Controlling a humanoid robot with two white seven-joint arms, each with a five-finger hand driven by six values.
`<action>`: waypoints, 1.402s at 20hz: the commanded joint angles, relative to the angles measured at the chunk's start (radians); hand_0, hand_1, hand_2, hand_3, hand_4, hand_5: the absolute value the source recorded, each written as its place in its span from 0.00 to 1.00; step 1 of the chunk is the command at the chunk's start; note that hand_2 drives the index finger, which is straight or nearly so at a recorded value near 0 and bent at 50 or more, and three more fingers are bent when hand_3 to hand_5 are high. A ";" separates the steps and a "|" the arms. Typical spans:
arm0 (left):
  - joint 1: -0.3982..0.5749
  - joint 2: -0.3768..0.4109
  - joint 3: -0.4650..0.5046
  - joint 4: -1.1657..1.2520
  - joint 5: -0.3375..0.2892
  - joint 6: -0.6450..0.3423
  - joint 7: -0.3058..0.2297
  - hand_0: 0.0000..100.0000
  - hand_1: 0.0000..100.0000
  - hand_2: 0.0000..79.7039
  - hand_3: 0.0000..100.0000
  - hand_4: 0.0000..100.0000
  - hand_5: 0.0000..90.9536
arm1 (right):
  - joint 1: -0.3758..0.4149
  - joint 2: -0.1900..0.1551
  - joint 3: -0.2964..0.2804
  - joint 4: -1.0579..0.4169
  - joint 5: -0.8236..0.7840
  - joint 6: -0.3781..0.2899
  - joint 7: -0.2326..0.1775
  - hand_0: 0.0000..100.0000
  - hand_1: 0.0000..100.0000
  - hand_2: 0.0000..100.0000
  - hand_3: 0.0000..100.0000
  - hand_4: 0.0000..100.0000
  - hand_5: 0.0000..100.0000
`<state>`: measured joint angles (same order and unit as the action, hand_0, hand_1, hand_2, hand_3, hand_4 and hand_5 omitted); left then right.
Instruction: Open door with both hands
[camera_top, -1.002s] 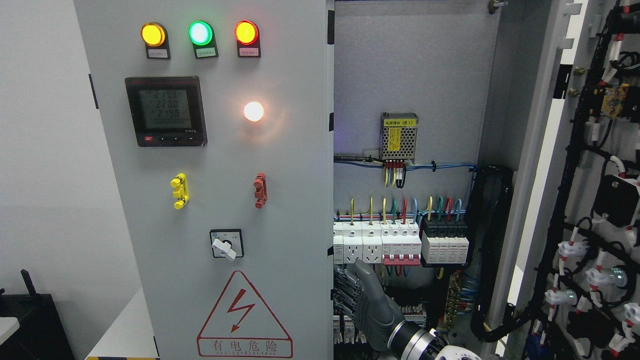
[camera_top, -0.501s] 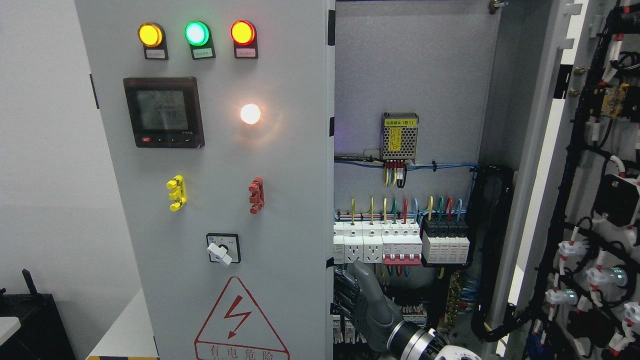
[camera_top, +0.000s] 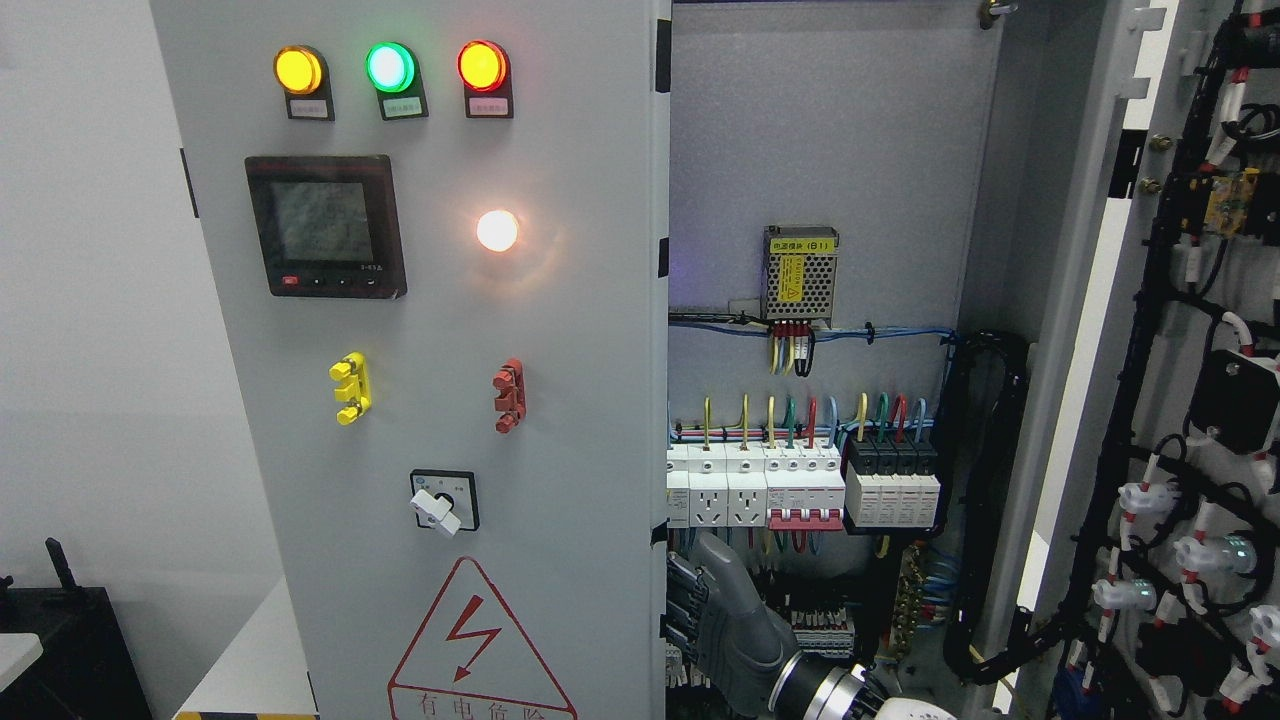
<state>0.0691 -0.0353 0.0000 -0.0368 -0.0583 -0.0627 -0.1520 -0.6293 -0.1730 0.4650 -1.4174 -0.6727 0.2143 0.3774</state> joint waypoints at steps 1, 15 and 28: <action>0.000 0.000 0.025 0.000 0.000 0.000 0.000 0.00 0.00 0.00 0.00 0.03 0.00 | 0.008 0.000 0.007 -0.037 -0.013 -0.001 0.021 0.00 0.00 0.00 0.00 0.00 0.00; 0.000 0.000 0.025 0.000 0.000 0.000 0.000 0.00 0.00 0.00 0.00 0.03 0.00 | 0.011 0.001 0.037 -0.083 -0.059 0.000 0.058 0.00 0.00 0.00 0.00 0.00 0.00; 0.000 0.000 0.025 0.000 0.000 0.000 0.000 0.00 0.00 0.00 0.00 0.03 0.00 | 0.030 0.006 0.063 -0.156 -0.094 -0.001 0.086 0.00 0.00 0.00 0.00 0.00 0.00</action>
<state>0.0690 -0.0353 0.0000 -0.0368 -0.0583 -0.0628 -0.1520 -0.6099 -0.1703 0.5054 -1.5147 -0.7381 0.2133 0.4568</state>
